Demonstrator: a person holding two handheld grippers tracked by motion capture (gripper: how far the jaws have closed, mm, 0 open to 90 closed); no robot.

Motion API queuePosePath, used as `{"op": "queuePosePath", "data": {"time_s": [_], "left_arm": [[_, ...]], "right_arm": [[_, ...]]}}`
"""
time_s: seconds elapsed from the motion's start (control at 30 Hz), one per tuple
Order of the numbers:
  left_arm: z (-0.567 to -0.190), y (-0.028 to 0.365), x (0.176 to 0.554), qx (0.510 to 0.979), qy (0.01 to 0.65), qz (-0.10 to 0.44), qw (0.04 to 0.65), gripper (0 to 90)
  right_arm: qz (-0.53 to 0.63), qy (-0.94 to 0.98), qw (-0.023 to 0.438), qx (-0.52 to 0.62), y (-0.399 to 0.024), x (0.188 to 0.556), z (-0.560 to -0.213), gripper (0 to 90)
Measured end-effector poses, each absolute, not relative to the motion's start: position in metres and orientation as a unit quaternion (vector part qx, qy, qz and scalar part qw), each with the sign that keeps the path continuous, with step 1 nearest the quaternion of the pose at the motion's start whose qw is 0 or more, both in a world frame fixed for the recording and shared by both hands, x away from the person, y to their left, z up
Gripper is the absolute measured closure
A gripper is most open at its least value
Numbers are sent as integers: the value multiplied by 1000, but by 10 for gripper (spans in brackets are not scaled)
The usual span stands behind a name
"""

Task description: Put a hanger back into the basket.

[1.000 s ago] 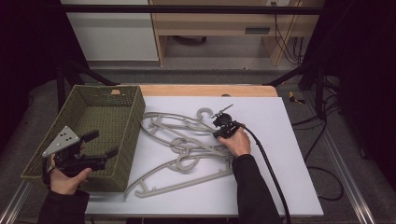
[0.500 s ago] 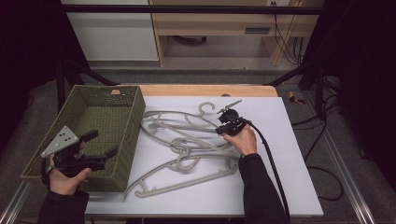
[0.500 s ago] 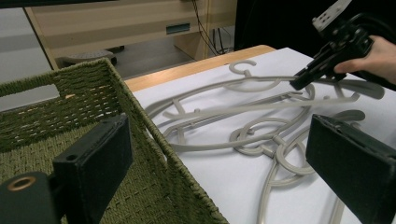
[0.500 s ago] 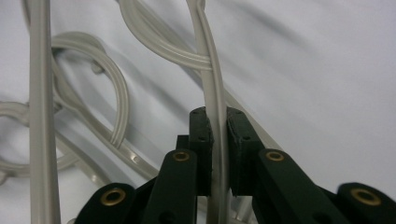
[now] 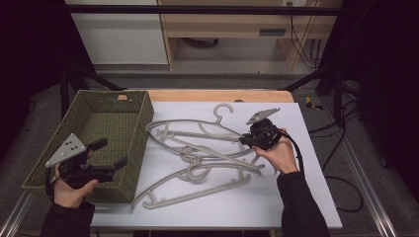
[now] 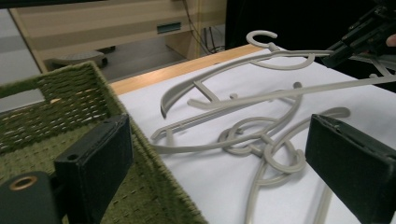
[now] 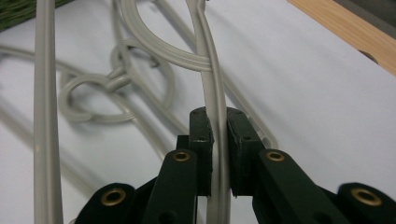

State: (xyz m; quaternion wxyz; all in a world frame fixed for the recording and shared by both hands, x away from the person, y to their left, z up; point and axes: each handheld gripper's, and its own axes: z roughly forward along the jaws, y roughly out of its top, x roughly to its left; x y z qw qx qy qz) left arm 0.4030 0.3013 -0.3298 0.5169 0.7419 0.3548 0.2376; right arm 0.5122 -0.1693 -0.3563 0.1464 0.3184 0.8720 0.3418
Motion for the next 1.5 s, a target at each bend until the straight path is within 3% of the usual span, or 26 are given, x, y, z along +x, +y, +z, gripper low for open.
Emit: {"op": "queuePosePath", "data": {"time_s": [0.3, 0.6, 0.67, 0.7, 1.07, 1.37, 1.5], "left_arm": [[-315, 262, 388, 793, 289, 203, 497, 111], [-312, 212, 391, 856, 219, 185, 431, 174], [-313, 203, 395, 870, 201, 189, 408, 216], [-314, 199, 396, 872, 197, 191, 405, 282], [-325, 167, 407, 923, 157, 168, 309, 477], [-338, 157, 414, 934, 154, 161, 280, 689], [-340, 158, 414, 937, 151, 157, 273, 729]], "right_arm": [[359, 900, 127, 211, -172, 452, -347, 819], [377, 906, 113, 158, -171, 431, -340, 819], [378, 907, 112, 151, -171, 429, -339, 819], [380, 906, 113, 147, -170, 428, -339, 819], [368, 915, 106, 126, -163, 426, -336, 819], [368, 917, 110, 108, -157, 424, -332, 819], [370, 916, 110, 107, -156, 424, -333, 819]]}}
